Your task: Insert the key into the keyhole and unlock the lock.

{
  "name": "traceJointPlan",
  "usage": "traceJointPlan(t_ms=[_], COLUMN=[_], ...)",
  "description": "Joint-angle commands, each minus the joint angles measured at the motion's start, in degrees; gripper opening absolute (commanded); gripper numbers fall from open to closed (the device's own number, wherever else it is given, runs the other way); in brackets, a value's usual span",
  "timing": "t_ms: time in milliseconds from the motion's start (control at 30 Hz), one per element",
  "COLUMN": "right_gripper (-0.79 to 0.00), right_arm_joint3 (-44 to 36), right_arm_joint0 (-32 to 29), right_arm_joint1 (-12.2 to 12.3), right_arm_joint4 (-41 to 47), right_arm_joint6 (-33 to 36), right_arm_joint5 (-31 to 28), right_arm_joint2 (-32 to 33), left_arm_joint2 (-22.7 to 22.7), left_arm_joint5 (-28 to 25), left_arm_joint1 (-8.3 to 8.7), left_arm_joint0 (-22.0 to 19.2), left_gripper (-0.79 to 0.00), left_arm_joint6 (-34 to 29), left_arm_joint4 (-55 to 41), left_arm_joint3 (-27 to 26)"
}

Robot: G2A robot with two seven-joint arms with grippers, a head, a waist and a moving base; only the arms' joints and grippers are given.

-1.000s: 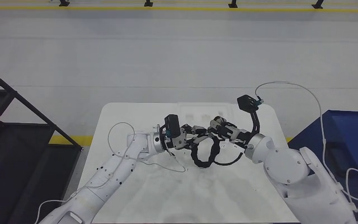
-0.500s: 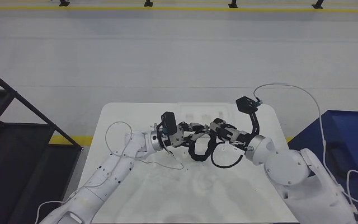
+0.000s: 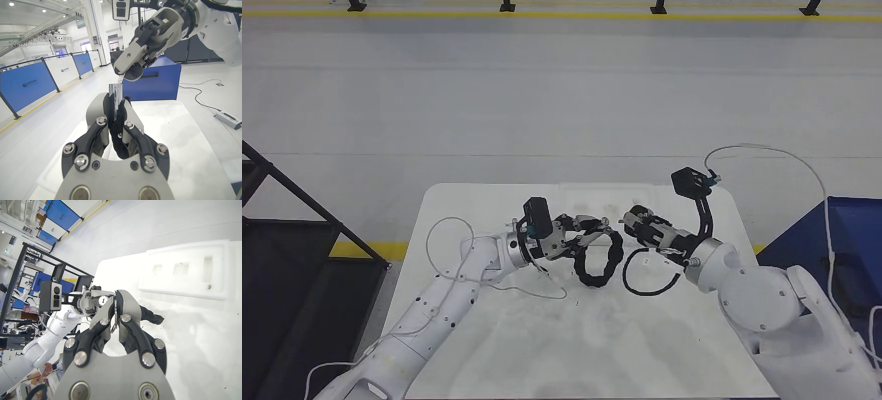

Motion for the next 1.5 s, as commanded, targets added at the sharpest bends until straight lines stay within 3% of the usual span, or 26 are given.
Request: traceJointPlan(t_ms=[0, 367, 733, 900, 1100, 1467], right_gripper=[-0.785, -0.785, -0.785, -0.785, -0.785, -0.785], right_arm_joint3=[-1.0, -7.2, -7.1, -5.7, -8.5, -10.2], right_arm_joint0=[-0.3, -3.3, -3.4, -3.8, -4.6, -5.5], right_arm_joint1=[0.1, 0.8, 0.8, 0.9, 1.2, 1.0], right_arm_joint4=[-1.1, -10.7, -11.0, -11.9, -14.4, -21.3], right_arm_joint6=[0.4, 5.1, 5.2, 6.7, 9.4, 10.5], right_arm_joint5=[0.4, 2.9, 2.6, 2.2, 1.8, 2.3], right_arm_joint2=[0.5, 0.4, 0.4, 1.8, 2.3, -0.2], left_arm_joint2=[0.1, 4.0, 4.0, 4.1, 6.7, 10.9], left_arm_joint5=[0.8, 8.0, 8.0, 10.5, 16.6, 21.1], left_arm_joint1=[-0.02, -0.81, -0.81, -1.23, -2.19, -4.46], left_arm_joint0=[0.2, -1.8, -1.8, -1.0, -3.4, -7.4], left_gripper=[-0.785, -0.785, -0.785, -0.785, -0.785, -0.785], left_arm_joint6=[0.8, 15.2, 15.2, 13.9, 19.3, 24.8], left_arm_joint4=[1.1, 14.0, 14.0, 12.2, 18.7, 22.6], left_arm_joint3=[0.0, 3.4, 3.4, 3.3, 5.8, 11.2])
